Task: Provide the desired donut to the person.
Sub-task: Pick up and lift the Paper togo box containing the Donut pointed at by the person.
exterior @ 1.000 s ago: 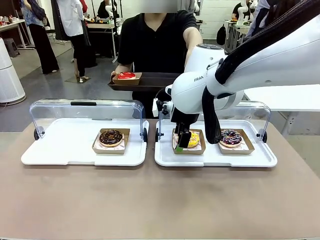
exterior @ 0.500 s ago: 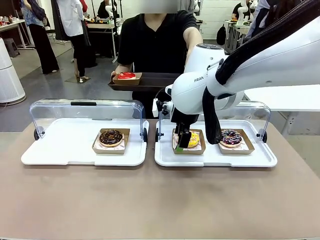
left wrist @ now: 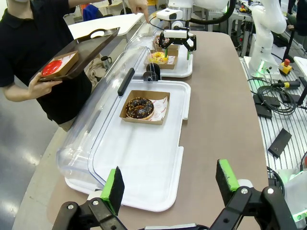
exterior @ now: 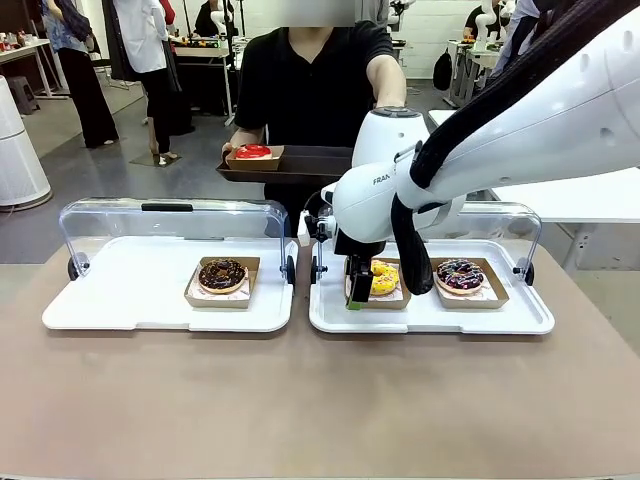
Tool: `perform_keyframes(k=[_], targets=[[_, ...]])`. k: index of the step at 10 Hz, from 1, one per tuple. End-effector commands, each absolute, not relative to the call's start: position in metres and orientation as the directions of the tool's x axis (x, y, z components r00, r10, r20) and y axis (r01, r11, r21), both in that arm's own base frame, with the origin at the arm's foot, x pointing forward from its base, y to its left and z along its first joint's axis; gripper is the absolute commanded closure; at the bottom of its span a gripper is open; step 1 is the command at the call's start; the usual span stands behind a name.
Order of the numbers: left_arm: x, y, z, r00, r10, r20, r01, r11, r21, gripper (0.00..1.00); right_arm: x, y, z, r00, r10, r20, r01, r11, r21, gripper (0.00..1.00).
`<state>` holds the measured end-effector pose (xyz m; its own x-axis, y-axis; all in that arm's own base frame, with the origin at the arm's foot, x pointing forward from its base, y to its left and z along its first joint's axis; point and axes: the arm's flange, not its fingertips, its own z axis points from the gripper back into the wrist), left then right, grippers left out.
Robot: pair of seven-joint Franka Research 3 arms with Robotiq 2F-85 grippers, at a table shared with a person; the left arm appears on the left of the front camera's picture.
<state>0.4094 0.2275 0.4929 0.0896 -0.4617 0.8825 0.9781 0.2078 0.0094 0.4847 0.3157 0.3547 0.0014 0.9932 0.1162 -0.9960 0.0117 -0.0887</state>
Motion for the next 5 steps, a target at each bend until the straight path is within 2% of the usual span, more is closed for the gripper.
perform_keyframes(k=[1,5], targets=[[0.407,0.228,0.493,0.086,-0.463,0.882,0.978,0.208,0.013,0.00,0.500,0.319,0.349,0.044,0.993,0.106,-0.994,0.054,-0.092,0.00],[0.407,0.228,0.493,0.086,-0.463,0.882,0.978,0.208,0.013,0.00,0.504,0.314,0.339,0.088,0.992,0.093,-0.993,0.095,-0.076,0.00]])
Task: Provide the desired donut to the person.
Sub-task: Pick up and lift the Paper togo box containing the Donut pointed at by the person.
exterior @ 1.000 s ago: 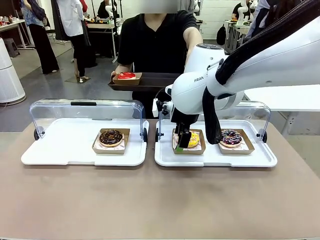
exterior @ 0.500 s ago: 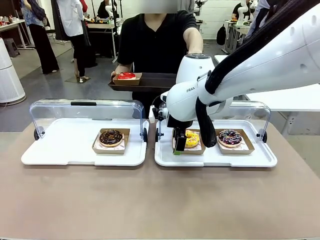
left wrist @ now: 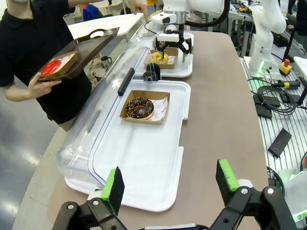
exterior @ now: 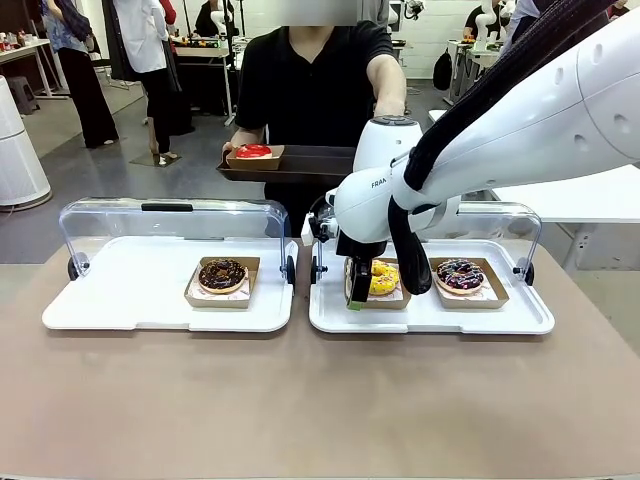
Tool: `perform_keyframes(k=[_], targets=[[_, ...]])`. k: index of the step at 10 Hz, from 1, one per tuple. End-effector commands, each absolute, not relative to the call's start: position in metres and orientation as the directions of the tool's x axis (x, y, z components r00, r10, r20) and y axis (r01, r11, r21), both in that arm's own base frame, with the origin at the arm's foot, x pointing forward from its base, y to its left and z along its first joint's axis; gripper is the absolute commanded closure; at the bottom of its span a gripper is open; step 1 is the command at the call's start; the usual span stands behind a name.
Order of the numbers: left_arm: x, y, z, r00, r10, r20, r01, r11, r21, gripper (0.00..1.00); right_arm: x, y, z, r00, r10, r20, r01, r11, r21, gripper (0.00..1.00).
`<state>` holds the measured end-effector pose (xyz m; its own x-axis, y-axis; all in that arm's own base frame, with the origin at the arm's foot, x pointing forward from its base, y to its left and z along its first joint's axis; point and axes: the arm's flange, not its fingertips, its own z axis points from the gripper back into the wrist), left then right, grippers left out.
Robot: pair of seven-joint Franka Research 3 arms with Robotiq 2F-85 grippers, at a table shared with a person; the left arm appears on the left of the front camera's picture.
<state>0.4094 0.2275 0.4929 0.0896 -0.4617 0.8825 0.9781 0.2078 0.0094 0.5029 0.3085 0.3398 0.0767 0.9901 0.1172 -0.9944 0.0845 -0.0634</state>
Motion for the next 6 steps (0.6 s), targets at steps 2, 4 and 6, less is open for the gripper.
perform_keyframes(k=[2,4,6], targets=[[0.407,0.228,0.493,0.086,-0.463,0.882,0.978,0.208,0.013,0.00,0.504,0.314,0.331,0.084,0.992,0.090,-0.995,0.089,-0.050,0.00],[0.407,0.228,0.493,0.086,-0.463,0.882,0.978,0.208,0.013,0.00,0.506,0.315,0.325,0.081,0.993,0.082,-0.996,0.085,-0.038,0.00],[0.407,0.228,0.493,0.086,-0.463,0.882,0.978,0.208,0.013,0.00,0.506,0.315,0.323,0.068,0.995,0.077,-0.997,0.072,-0.041,0.08]])
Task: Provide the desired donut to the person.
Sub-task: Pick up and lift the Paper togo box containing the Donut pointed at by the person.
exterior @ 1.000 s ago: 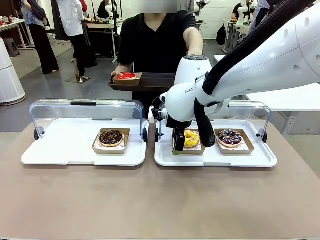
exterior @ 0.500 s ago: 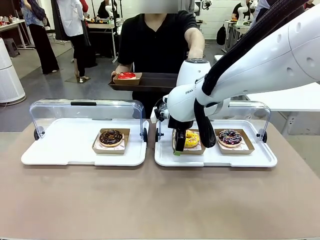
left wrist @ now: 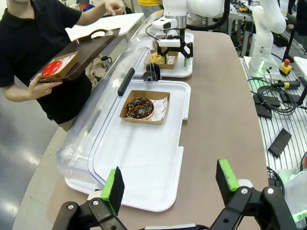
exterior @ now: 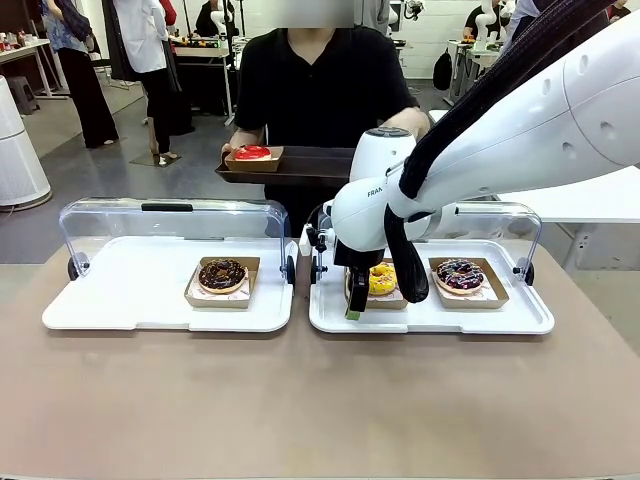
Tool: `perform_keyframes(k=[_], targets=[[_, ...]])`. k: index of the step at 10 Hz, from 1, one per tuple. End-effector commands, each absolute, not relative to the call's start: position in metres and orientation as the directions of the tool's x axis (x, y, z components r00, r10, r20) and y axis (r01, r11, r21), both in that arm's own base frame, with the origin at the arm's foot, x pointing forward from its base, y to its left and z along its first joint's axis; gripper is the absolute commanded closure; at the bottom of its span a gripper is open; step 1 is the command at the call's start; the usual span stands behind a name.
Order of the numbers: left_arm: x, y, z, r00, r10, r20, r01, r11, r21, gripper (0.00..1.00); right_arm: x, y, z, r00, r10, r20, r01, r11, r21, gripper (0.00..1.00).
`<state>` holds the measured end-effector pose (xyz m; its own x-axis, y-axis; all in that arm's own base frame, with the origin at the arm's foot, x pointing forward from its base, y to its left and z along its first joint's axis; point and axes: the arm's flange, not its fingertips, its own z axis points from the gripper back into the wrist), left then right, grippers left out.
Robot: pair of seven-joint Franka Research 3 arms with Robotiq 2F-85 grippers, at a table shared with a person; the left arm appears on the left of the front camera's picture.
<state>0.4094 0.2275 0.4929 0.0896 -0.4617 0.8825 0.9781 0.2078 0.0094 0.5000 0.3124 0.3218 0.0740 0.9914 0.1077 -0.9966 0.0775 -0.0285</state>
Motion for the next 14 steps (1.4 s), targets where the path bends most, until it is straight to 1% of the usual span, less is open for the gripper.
perform_keyframes(k=[1,2,3,5,6,7,8,11,13,14], targets=[[0.407,0.228,0.493,0.086,-0.463,0.882,0.978,0.208,0.013,0.00,0.506,0.316,0.324,0.063,0.995,0.079,-0.997,0.067,-0.047,0.58],[0.407,0.228,0.493,0.086,-0.463,0.882,0.978,0.208,0.013,0.00,0.505,0.318,0.326,0.059,0.995,0.079,-0.996,0.064,-0.055,0.66],[0.407,0.228,0.493,0.086,-0.463,0.882,0.978,0.208,0.013,0.00,0.505,0.320,0.328,0.057,0.995,0.079,-0.996,0.062,-0.061,1.00],[0.407,0.228,0.493,0.086,-0.463,0.882,0.978,0.208,0.013,0.00,0.505,0.320,0.328,0.058,0.995,0.078,-0.996,0.063,-0.064,1.00],[0.407,0.228,0.493,0.086,-0.463,0.882,0.978,0.208,0.013,0.00,0.505,0.320,0.328,0.059,0.995,0.083,-0.996,0.064,-0.067,0.87],[0.407,0.228,0.493,0.086,-0.463,0.882,0.978,0.208,0.013,0.00,0.505,0.320,0.328,0.057,0.995,0.085,-0.996,0.063,-0.068,0.97],[0.407,0.228,0.493,0.086,-0.463,0.882,0.978,0.208,0.013,0.00,0.505,0.320,0.328,0.056,0.995,0.086,-0.996,0.062,-0.068,1.00],[0.407,0.228,0.493,0.086,-0.463,0.882,0.978,0.208,0.013,0.00,0.501,0.321,0.332,0.053,0.995,0.090,-0.995,0.059,-0.074,1.00],[0.407,0.228,0.493,0.086,-0.463,0.882,0.978,0.208,0.013,0.00,0.476,0.326,0.355,0.041,0.997,0.067,-0.996,0.046,-0.079,1.00],[0.407,0.228,0.493,0.086,-0.463,0.882,0.978,0.208,0.013,0.00,0.453,0.331,0.379,0.073,0.996,0.045,-0.996,0.075,-0.055,1.00]])
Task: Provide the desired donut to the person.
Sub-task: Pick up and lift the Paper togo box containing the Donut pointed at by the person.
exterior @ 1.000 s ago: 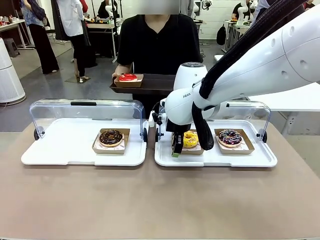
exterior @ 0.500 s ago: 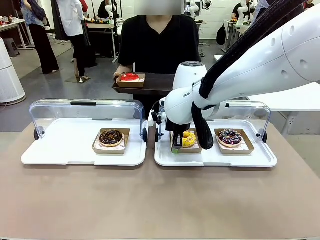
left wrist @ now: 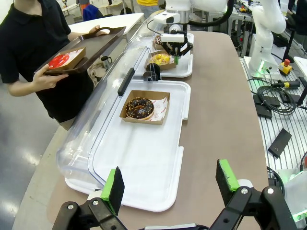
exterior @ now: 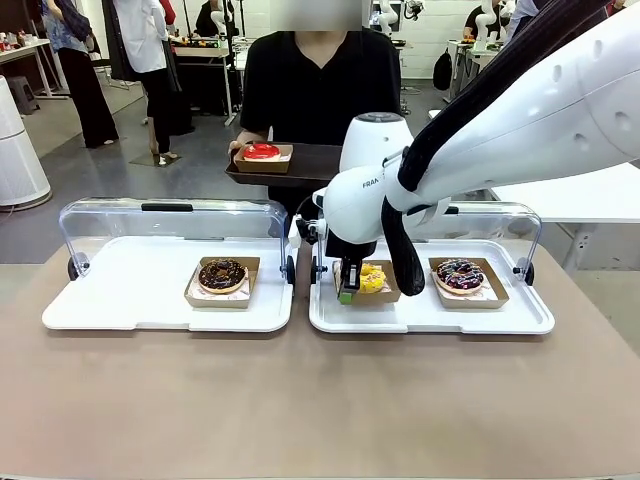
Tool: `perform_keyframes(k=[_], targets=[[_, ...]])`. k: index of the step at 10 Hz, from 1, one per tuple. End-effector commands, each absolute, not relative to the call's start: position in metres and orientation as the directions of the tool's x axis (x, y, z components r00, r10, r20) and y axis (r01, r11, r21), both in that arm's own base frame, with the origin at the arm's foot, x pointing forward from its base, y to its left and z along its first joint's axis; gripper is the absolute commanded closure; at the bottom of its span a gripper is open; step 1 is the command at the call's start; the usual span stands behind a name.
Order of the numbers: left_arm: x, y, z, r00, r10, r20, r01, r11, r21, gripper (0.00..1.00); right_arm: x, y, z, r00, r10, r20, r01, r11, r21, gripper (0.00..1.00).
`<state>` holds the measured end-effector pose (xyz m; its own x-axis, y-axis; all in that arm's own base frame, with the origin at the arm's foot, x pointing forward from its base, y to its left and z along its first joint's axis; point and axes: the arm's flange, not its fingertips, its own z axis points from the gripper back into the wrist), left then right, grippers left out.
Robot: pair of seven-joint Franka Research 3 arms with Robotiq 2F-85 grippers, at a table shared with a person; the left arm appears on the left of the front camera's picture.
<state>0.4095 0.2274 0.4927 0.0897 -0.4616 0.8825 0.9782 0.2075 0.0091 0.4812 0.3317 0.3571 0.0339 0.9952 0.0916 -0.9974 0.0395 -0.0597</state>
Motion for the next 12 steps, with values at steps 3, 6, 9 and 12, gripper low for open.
perform_keyframes(k=[3,6,9,12], targets=[[0.407,0.228,0.493,0.086,-0.463,0.882,0.978,0.208,0.013,0.00,0.373,0.333,0.464,0.155,0.985,-0.069,-0.988,0.156,0.009,1.00],[0.407,0.228,0.493,0.086,-0.463,0.882,0.978,0.208,0.013,0.00,0.315,0.341,0.540,0.207,0.971,-0.117,-0.974,0.193,-0.117,1.00],[0.407,0.228,0.493,0.086,-0.463,0.882,0.978,0.208,0.013,0.00,0.303,0.357,0.614,0.201,0.979,-0.037,-0.951,0.186,-0.246,1.00],[0.407,0.228,0.493,0.086,-0.463,0.882,0.978,0.208,0.013,0.00,0.339,0.361,0.649,0.177,0.984,0.012,-0.958,0.175,-0.226,1.00]])
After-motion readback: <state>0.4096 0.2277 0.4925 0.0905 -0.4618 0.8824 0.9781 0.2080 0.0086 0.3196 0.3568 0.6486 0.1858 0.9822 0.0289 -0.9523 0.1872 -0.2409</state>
